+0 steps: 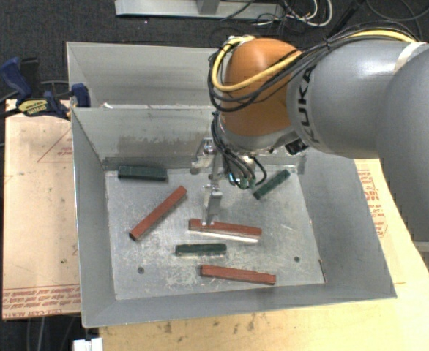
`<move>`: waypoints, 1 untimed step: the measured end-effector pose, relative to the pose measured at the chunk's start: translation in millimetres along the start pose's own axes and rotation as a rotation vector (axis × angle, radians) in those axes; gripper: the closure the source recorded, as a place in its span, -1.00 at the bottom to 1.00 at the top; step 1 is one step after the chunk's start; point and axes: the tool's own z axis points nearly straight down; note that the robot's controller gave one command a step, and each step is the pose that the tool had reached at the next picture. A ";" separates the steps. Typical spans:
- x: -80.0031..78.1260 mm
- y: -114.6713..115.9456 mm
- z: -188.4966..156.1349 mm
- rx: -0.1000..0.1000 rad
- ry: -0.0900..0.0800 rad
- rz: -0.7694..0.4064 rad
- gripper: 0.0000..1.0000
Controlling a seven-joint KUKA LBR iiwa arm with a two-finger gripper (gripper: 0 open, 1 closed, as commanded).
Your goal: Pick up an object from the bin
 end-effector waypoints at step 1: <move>-1.9 -0.4 -4.6 -0.001 -0.008 0.002 -1.00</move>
Offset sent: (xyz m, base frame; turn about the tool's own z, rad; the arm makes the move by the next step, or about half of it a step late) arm -0.0928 -0.0222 -0.0888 -0.2224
